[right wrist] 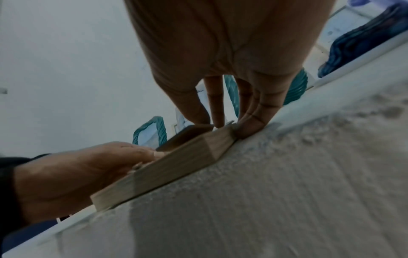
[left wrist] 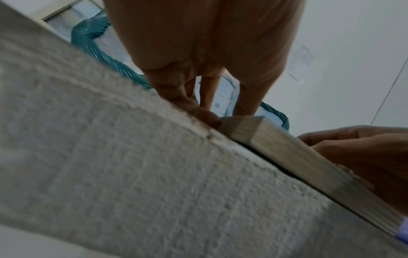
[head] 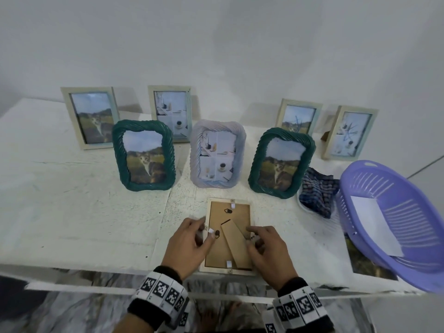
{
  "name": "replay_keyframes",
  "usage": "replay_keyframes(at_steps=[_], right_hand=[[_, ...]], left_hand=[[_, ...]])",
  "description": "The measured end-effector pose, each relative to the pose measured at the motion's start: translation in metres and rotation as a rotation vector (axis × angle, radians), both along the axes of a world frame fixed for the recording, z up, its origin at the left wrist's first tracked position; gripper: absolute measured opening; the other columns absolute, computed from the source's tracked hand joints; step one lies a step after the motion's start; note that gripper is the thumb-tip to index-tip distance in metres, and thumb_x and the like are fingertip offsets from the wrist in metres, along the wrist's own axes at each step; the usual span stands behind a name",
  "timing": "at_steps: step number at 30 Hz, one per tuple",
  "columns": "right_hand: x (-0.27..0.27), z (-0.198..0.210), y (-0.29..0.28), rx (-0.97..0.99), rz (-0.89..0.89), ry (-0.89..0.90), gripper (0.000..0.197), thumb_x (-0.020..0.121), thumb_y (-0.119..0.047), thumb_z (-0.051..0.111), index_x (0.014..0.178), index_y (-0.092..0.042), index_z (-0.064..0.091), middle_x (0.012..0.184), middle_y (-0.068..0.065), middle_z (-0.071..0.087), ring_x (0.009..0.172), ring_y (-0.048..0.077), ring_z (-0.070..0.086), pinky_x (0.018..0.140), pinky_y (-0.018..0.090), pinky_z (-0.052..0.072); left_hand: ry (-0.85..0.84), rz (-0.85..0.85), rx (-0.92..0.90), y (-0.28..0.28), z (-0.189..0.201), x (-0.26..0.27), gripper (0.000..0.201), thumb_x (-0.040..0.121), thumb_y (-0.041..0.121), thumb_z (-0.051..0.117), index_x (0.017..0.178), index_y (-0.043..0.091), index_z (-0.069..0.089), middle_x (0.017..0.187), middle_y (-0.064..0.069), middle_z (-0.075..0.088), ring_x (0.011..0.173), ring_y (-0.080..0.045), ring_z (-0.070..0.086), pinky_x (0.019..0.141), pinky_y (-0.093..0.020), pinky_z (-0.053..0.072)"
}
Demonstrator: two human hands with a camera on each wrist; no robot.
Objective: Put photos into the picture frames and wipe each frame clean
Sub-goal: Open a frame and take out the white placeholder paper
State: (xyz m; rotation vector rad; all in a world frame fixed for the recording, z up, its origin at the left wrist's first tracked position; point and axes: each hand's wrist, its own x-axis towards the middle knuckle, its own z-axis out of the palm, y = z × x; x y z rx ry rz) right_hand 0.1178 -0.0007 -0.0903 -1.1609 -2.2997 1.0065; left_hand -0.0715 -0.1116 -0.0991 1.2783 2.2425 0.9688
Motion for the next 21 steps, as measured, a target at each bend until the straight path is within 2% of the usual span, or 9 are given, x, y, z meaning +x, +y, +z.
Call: replay_keyframes(at_steps=[3, 7, 10, 15, 21], right_hand=[[-0.003, -0.003, -0.001, 0.071, 0.024, -0.045, 0.031, 0.086, -0.019, 0.066, 0.117, -0.017, 0.065, 0.103, -0.002, 0.052, 0.072, 0.002, 0.052, 0.069, 0.008, 0.042], [-0.007, -0.005, -0.001, 0.138, 0.041, -0.074, 0.025, 0.082, -0.018, 0.069, 0.107, -0.014, 0.069, 0.103, 0.003, 0.053, 0.069, 0.011, 0.054, 0.067, 0.024, 0.051], [-0.007, -0.002, 0.000, 0.154, 0.071, -0.088, 0.019, 0.083, -0.021, 0.068, 0.101, -0.016, 0.067, 0.099, 0.000, 0.049, 0.065, 0.012, 0.054, 0.065, 0.023, 0.050], [-0.008, 0.002, 0.007, 0.122, 0.115, -0.152, 0.014, 0.085, -0.027, 0.065, 0.092, -0.016, 0.063, 0.097, -0.002, 0.045, 0.064, 0.010, 0.051, 0.066, 0.022, 0.048], [-0.011, 0.005, 0.008, 0.077, 0.093, -0.204, 0.012, 0.089, -0.023, 0.061, 0.091, -0.011, 0.059, 0.097, -0.002, 0.043, 0.071, 0.012, 0.047, 0.068, 0.024, 0.042]], left_hand=[[-0.017, -0.002, -0.017, 0.001, -0.002, -0.004, 0.049, 0.088, 0.035, 0.065, 0.134, 0.027, 0.052, 0.098, 0.011, 0.054, 0.079, -0.002, 0.054, 0.073, -0.020, 0.043], [0.009, 0.017, -0.012, 0.005, -0.005, -0.006, 0.045, 0.088, 0.037, 0.064, 0.131, 0.027, 0.054, 0.095, 0.011, 0.055, 0.076, -0.001, 0.053, 0.073, -0.023, 0.044], [0.037, 0.044, -0.009, 0.008, -0.006, -0.004, 0.042, 0.090, 0.040, 0.061, 0.129, 0.024, 0.054, 0.096, 0.010, 0.057, 0.077, -0.005, 0.053, 0.072, -0.023, 0.040], [0.059, 0.129, -0.025, 0.015, -0.006, 0.003, 0.034, 0.092, 0.042, 0.056, 0.120, 0.022, 0.054, 0.096, 0.005, 0.063, 0.087, -0.015, 0.060, 0.077, -0.029, 0.045], [0.074, 0.236, -0.052, 0.025, -0.009, 0.011, 0.021, 0.092, 0.036, 0.051, 0.103, 0.018, 0.055, 0.089, -0.003, 0.065, 0.081, -0.028, 0.061, 0.068, -0.033, 0.042]])
